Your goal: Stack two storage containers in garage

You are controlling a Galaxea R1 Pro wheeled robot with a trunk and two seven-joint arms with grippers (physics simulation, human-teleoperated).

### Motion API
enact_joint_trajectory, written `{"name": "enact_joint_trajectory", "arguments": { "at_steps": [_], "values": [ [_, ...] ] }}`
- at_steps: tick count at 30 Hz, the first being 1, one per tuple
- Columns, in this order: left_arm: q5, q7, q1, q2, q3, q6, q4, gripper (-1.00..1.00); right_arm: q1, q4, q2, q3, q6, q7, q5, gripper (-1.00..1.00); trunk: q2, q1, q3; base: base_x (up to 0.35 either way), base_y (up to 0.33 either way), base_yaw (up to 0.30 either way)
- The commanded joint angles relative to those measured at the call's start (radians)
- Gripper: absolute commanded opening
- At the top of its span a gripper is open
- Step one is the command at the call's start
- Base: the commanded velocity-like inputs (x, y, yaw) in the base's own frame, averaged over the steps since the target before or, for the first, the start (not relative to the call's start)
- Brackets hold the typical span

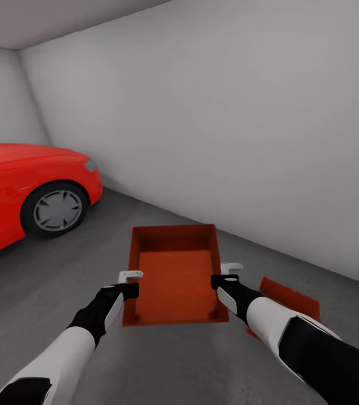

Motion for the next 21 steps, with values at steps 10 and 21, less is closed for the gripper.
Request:
{"name": "enact_joint_trajectory", "arguments": {
  "at_steps": [10, 21],
  "values": [
    [0.005, 0.011, 0.0, 0.002, -0.008, 0.006, 0.027, -1.0, -0.002, -0.005, -0.003, -0.019, 0.007, -0.004, 0.016, -1.0, -0.002, 0.001, -0.002, 0.0, 0.0, -0.286],
    [0.005, 0.011, 0.0, 0.002, -0.008, 0.006, 0.027, -1.0, -0.002, -0.005, -0.003, -0.019, 0.007, -0.004, 0.016, -1.0, -0.002, 0.001, -0.002, 0.002, 0.0, -0.286]
  ]
}}
